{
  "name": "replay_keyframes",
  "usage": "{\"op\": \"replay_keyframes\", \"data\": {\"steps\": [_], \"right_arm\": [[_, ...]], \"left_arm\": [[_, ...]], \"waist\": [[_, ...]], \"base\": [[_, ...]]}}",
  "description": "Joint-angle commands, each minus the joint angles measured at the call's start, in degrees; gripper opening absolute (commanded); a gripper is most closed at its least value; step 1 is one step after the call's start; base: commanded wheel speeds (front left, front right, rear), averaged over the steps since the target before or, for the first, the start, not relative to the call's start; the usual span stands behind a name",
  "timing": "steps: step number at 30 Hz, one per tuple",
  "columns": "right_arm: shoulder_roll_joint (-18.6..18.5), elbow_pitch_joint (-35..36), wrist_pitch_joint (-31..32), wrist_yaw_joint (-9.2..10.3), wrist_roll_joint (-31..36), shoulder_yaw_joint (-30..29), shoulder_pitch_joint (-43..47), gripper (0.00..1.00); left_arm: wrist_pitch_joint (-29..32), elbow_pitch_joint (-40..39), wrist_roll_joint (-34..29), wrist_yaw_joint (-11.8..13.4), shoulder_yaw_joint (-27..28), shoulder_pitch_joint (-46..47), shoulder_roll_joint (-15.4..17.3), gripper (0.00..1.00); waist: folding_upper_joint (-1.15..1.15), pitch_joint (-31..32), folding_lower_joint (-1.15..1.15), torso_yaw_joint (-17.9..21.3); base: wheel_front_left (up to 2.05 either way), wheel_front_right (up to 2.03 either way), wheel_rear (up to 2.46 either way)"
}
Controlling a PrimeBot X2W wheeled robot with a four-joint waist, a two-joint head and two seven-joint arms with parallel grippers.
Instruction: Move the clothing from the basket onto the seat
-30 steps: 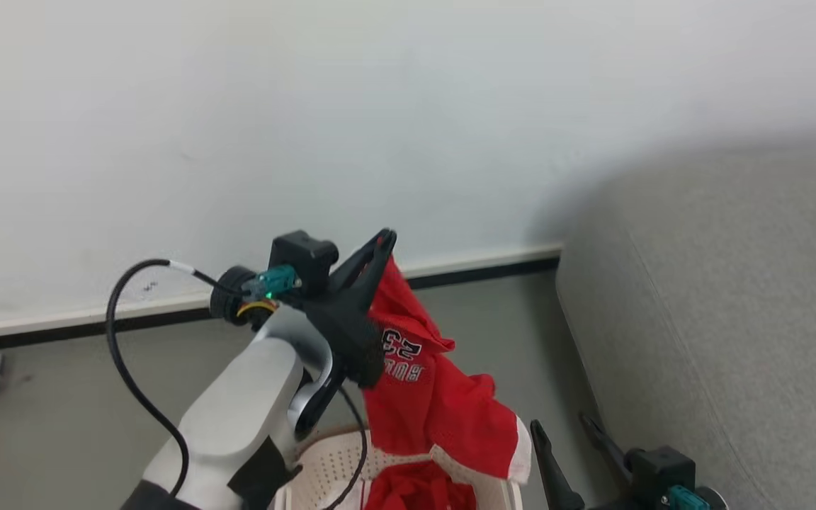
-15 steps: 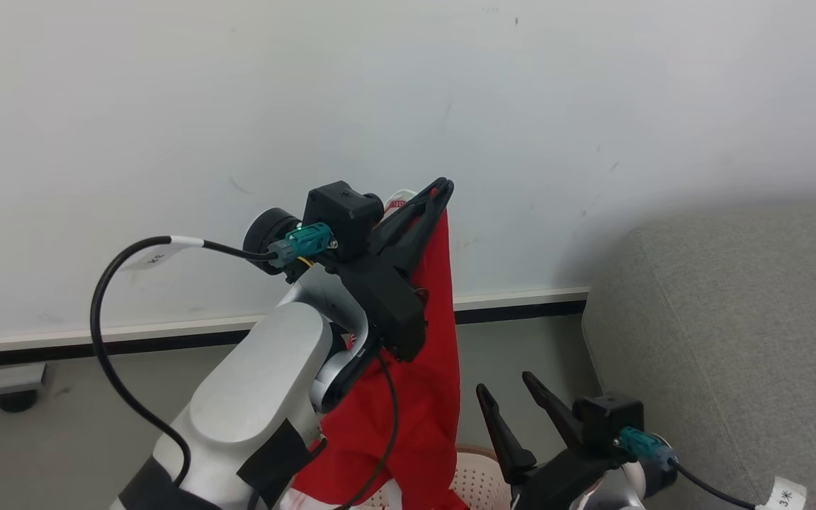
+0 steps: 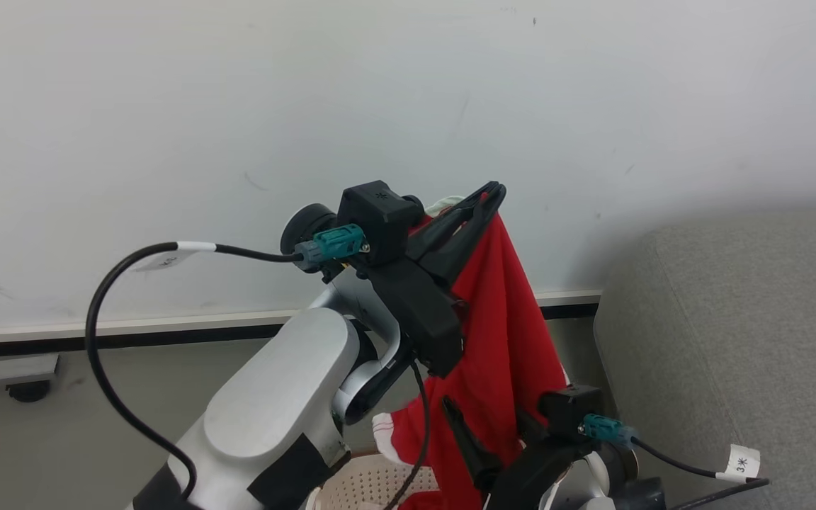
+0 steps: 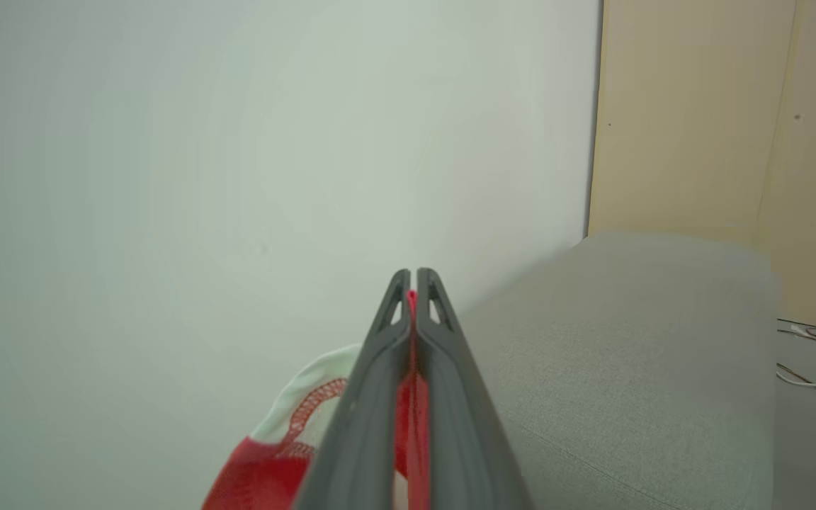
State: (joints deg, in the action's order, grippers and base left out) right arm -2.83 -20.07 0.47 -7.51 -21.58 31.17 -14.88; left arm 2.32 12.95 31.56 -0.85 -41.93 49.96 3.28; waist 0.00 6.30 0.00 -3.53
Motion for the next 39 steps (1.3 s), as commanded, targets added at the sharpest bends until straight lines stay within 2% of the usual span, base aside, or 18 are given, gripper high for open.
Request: {"op": "replay_keyframes", "data": {"steps": [1,11,12,13,14,19,20,21,22,32,39], "right_arm": [[-0.1,-0.7,-0.42,0.04,-0.5,0.46,-0.63,1.0],[-0.09,-3.41,-2.01,0.04,-0.79,0.64,-2.22,0.99],[-0.1,-3.59,-2.09,0.04,-0.87,0.58,-2.3,0.41],[-0.1,-3.73,-2.2,0.04,-0.81,0.48,-2.35,0.18],[-0.09,-3.9,-2.29,0.04,-0.64,0.42,-2.38,0.0],[-0.09,-4.15,-2.78,0.04,-0.01,0.3,-2.21,0.0],[-0.09,-4.15,-2.92,0.04,0.12,0.2,-2.09,0.0],[-0.09,-4.13,-2.95,0.04,0.17,0.05,-1.99,0.0],[-0.09,-4.08,-3.01,0.04,0.28,-0.16,-1.84,0.0],[-0.09,-2.79,-2.59,0.04,1.91,-1.86,-0.87,0.0],[-0.1,-0.75,-1.67,0.04,3.86,-4.07,0.21,0.0]], "left_arm": [[0.44,-1.29,0.75,-0.15,-0.37,-0.62,-0.16,0.0],[2.97,-8.69,3.63,0.98,-1.97,-0.2,-0.33,0.0],[2.98,-9.1,4.15,1.11,-1.86,-0.45,-0.35,0.0],[3.01,-9.32,4.44,1.2,-1.75,-0.72,-0.35,0.0],[3.07,-9.49,4.63,1.34,-1.75,-0.82,-0.34,0.0],[2.51,-8.81,4.15,2.17,-1.6,-1.43,0.2,0.0],[2.43,-8.4,3.35,2.5,-1.83,-1.43,0.64,0.19],[2.11,-8.13,2.74,2.52,-2.07,-1.41,1.12,0.69],[1.74,-7.74,2.37,2.76,-2.09,-1.64,1.35,1.0],[-2.64,-1.82,2.53,2.18,-1.76,-5.77,4.32,1.0],[-8.57,1.68,2.93,1.51,-1.66,-11.84,6.59,1.0]], "waist": [[0.0,0.07,0.0,-0.09],[0.0,0.46,0.0,-0.31],[0.0,0.47,0.0,-0.28],[0.0,0.47,0.0,-0.25],[0.0,0.47,0.0,-0.21],[0.0,0.35,0.0,0.09],[0.0,0.3,0.0,0.17],[0.0,0.21,0.0,0.25],[0.0,0.14,0.0,0.36],[0.0,-0.53,0.0,1.86],[0.0,-1.12,0.0,3.67]], "base": [[0.0,0.0,0.0],[0.0,0.0,0.0],[0.0,0.0,0.0],[0.0,0.0,0.0],[0.0,0.0,0.0],[0.0,0.0,0.0],[0.0,0.0,0.0],[0.0,0.0,0.0],[0.0,0.0,0.0],[0.0,0.0,0.0],[0.0,0.0,0.0]]}}
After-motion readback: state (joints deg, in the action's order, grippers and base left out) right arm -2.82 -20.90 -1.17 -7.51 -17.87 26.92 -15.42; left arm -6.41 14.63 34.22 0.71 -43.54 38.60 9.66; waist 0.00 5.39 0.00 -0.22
